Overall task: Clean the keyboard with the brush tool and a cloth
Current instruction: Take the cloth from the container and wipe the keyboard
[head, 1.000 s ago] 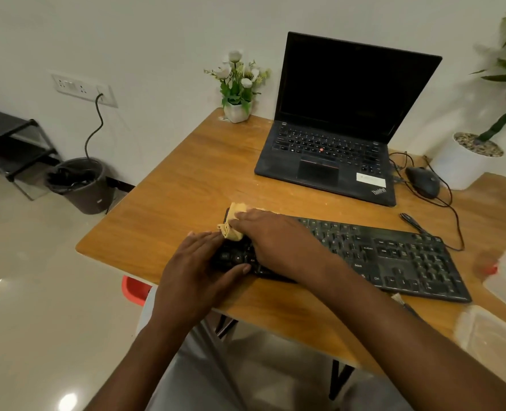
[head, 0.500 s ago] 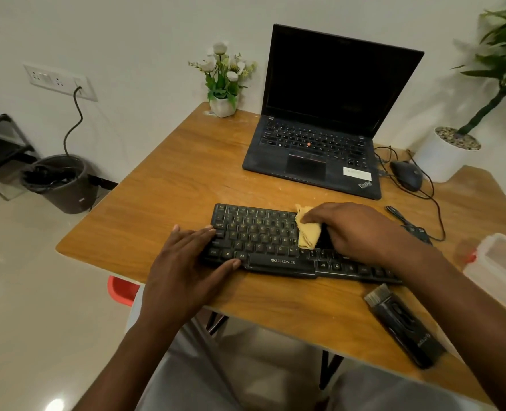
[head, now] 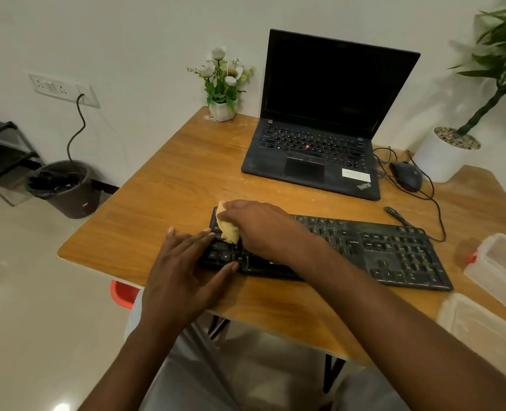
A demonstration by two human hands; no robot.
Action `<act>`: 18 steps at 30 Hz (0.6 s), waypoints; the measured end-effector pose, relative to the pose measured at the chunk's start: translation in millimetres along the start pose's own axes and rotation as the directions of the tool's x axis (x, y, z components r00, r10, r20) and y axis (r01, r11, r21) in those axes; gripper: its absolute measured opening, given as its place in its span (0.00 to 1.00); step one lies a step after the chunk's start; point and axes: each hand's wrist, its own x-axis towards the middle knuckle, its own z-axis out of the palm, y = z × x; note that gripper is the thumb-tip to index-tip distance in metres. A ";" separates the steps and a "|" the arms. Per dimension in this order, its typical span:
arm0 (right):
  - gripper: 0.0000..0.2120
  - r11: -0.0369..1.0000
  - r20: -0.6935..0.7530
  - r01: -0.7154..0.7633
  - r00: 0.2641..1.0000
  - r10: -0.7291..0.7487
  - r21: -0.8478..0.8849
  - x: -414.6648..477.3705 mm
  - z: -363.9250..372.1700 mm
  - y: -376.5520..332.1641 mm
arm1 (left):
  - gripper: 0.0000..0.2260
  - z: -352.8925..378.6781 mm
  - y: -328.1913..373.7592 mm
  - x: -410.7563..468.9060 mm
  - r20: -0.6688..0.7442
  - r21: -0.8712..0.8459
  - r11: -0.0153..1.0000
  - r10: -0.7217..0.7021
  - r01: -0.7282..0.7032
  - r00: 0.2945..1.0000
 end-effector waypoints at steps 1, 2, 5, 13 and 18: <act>0.27 1.000 0.003 -0.009 1.000 0.009 -0.011 -2.9 0.0 1.9 | 0.30 -0.2 0.6 0.1 -0.002 0.004 1.000 0.000 0.000 1.000; 0.28 1.000 0.008 -0.015 1.000 0.015 -0.021 -7.1 -0.6 6.1 | 0.30 -0.5 0.8 0.2 -0.005 0.007 1.000 -0.002 0.002 1.000; 0.30 0.999 0.053 -0.038 0.998 0.039 -0.016 -25.4 -7.8 28.8 | 0.30 -0.7 0.8 0.3 -0.012 0.014 1.000 -0.007 0.007 1.000; 0.23 0.989 0.096 -0.132 0.986 0.138 -0.068 -77.6 -37.4 99.3 | 0.31 1.0 -0.5 0.0 -0.002 0.015 1.000 -0.010 0.010 1.000; 0.22 0.963 0.068 -0.238 0.967 0.247 -0.124 -69.7 -49.9 103.7 | 0.31 -0.6 3.7 0.1 -0.042 -0.012 1.000 -0.019 0.018 0.999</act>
